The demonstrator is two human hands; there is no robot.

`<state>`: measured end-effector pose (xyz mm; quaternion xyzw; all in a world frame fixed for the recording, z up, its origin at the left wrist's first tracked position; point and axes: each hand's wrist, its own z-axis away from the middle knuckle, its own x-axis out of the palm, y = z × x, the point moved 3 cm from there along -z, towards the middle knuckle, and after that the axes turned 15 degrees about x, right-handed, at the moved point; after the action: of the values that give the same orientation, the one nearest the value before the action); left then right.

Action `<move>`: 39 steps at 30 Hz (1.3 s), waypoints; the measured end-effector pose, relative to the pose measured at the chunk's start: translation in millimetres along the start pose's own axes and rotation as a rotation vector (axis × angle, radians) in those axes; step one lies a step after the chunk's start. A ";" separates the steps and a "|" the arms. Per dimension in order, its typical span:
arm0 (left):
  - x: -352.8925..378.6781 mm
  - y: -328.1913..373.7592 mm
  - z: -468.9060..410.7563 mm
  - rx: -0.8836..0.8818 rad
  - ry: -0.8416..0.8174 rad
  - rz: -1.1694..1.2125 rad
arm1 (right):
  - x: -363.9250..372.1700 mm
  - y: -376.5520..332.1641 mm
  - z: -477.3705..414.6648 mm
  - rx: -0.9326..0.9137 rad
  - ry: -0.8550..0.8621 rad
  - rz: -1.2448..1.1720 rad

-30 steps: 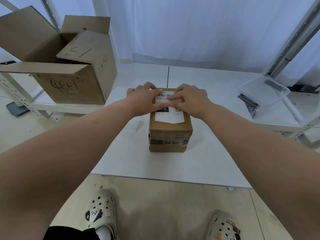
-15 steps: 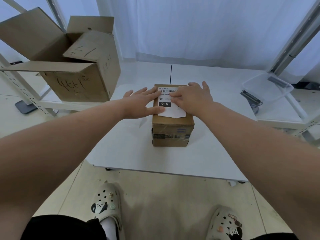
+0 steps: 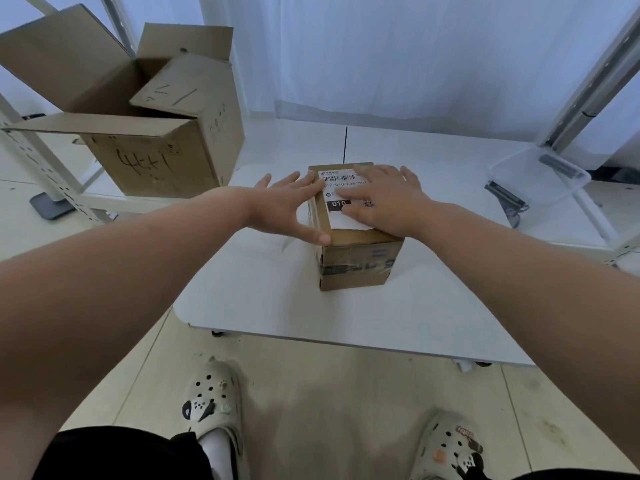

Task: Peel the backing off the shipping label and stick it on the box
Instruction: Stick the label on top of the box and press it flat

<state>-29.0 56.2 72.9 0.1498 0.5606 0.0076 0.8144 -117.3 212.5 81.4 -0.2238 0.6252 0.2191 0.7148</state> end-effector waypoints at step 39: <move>1.3 6.9 -16.0 0.066 0.198 -0.036 | -1.8 -3.4 -8.5 0.199 -0.014 -0.140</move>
<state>-42.1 66.7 68.3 0.1652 0.6409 -0.0106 0.7496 -122.2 204.7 82.4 -0.1933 0.6217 0.1068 0.7515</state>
